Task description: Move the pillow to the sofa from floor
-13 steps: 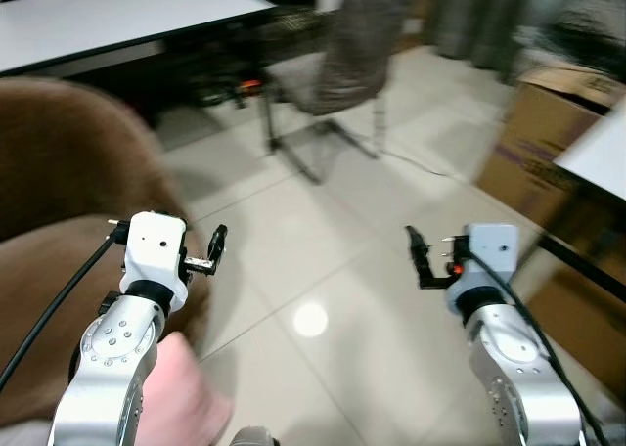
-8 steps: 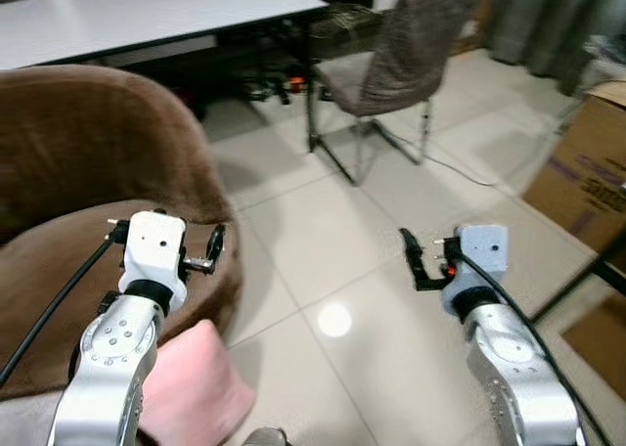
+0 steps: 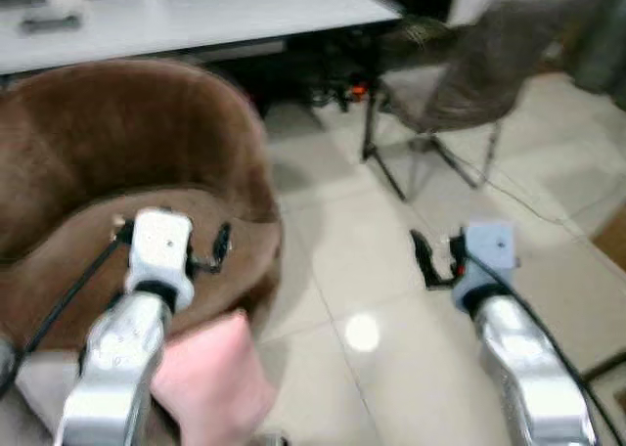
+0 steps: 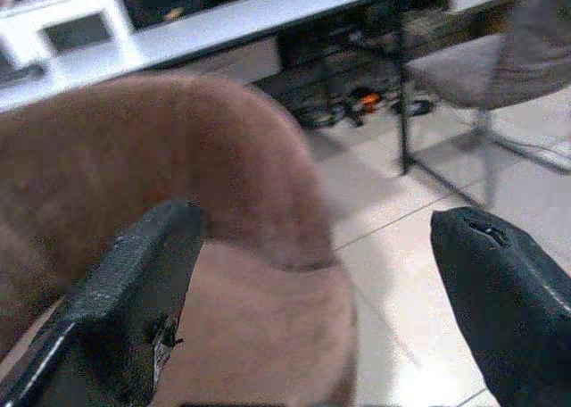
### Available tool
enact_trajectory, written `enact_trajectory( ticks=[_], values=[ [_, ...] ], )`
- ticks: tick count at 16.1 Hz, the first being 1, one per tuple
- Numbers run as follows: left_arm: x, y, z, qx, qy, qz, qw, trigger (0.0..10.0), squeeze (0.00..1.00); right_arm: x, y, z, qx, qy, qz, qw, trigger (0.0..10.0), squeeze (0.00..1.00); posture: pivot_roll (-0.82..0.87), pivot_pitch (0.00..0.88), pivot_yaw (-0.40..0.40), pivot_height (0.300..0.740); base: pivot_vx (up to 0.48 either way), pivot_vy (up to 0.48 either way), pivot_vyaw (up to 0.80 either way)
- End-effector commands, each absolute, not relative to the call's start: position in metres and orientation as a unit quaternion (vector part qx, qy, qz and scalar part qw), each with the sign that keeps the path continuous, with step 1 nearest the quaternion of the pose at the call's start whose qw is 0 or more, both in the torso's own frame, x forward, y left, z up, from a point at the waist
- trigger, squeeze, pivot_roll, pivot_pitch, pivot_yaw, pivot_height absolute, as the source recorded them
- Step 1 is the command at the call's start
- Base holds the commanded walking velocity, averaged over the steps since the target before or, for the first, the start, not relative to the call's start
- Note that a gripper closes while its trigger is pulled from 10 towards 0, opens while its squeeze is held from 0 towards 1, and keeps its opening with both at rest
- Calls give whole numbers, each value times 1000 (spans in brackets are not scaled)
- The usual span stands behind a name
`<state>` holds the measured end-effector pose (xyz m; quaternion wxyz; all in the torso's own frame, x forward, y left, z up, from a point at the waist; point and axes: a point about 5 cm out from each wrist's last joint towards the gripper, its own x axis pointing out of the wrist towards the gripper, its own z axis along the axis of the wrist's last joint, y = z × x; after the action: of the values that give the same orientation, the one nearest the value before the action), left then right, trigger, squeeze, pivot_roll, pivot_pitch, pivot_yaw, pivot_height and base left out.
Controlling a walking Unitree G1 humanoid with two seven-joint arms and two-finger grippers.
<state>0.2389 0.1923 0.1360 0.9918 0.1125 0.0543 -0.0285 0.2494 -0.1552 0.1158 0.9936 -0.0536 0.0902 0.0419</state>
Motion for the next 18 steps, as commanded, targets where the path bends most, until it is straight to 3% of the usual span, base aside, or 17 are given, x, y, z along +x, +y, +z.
enact_trajectory(
  ticks=[1, 12, 15, 16, 18],
  values=[
    [240, 191, 138, 118, 49, -24, 992, 10000, 773, 250, -156, 114, -52, 100, 46, 993, 10000, 1000, 45, 0, -12, 740, 0, 0, 800],
    [243, 188, 141, 130, 37, -26, 990, 10000, 714, 256, -154, 126, 12, 60, 36, 997, 10000, 1000, 41, 0, -10, 740, 0, 0, 800],
    [243, 189, 142, 133, 35, -20, 990, 10000, 722, 255, -156, 120, -13, 70, 17, 997, 10000, 1000, 47, 0, -13, 740, 0, -402, 800],
    [243, 190, 142, 133, 36, -19, 990, 10000, 714, 256, -156, 119, 17, 68, 9, 997, 10000, 1000, 47, 0, -12, 740, 0, -480, 800],
    [243, 191, 142, 117, 32, -16, 993, 10000, 659, 256, -157, 119, 9, 68, 10, 998, 10000, 1000, 45, 0, -13, 740, 0, 0, 800]
  ],
)
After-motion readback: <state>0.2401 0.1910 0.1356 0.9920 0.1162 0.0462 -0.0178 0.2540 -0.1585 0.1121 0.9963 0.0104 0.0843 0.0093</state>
